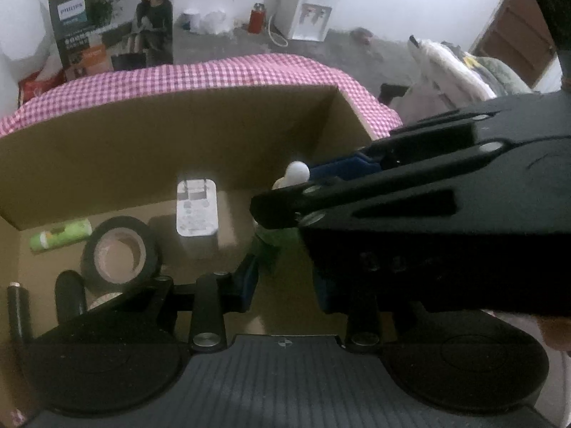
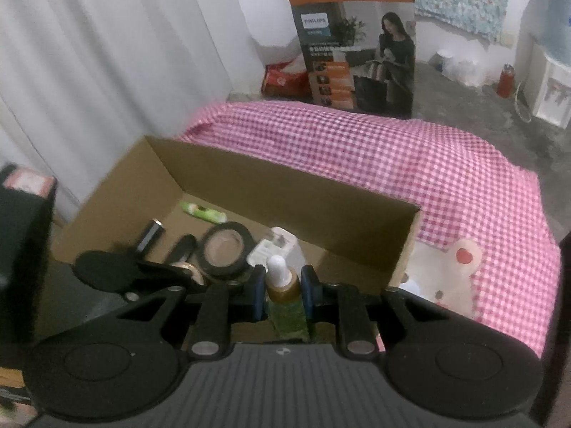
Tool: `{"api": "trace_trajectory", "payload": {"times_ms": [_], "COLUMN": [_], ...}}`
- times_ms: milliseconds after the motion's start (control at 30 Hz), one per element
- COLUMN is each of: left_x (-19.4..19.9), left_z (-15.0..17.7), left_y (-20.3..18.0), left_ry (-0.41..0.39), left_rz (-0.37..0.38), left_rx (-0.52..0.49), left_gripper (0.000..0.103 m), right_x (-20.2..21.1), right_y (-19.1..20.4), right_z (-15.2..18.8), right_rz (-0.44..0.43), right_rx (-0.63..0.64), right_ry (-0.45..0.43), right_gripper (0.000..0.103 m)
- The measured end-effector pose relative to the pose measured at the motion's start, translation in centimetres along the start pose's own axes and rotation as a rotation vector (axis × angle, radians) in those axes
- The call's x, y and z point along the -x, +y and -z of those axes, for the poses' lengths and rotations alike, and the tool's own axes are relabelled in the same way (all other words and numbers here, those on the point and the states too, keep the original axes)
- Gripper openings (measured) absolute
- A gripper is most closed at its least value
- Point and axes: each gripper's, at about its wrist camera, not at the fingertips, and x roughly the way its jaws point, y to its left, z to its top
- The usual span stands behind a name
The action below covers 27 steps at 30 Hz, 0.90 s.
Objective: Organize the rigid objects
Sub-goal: 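Carry the green dropper bottle into the box and release it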
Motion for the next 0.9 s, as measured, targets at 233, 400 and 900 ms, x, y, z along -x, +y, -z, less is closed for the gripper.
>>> {"api": "trace_trajectory", "payload": {"times_ms": [233, 400, 900], "left_x": [0.2, 2.0, 16.6], "left_z": [0.1, 0.8, 11.1], "left_y": [-0.4, -0.7, -1.1], "left_ry": [-0.011, -0.06, -0.34], "left_rz": [-0.003, -0.021, 0.017], "left_rx": [-0.02, -0.043, -0.136], "left_gripper": [0.043, 0.06, 0.097], "right_x": [-0.7, 0.5, 14.9], "right_y": [0.7, 0.6, 6.5], "right_z": [-0.7, -0.5, 8.4], "right_rz": [0.057, 0.069, -0.075], "right_rx": [0.074, 0.037, -0.153], "right_ry": [0.02, -0.001, -0.363], "right_gripper": [0.027, 0.039, 0.08]}}
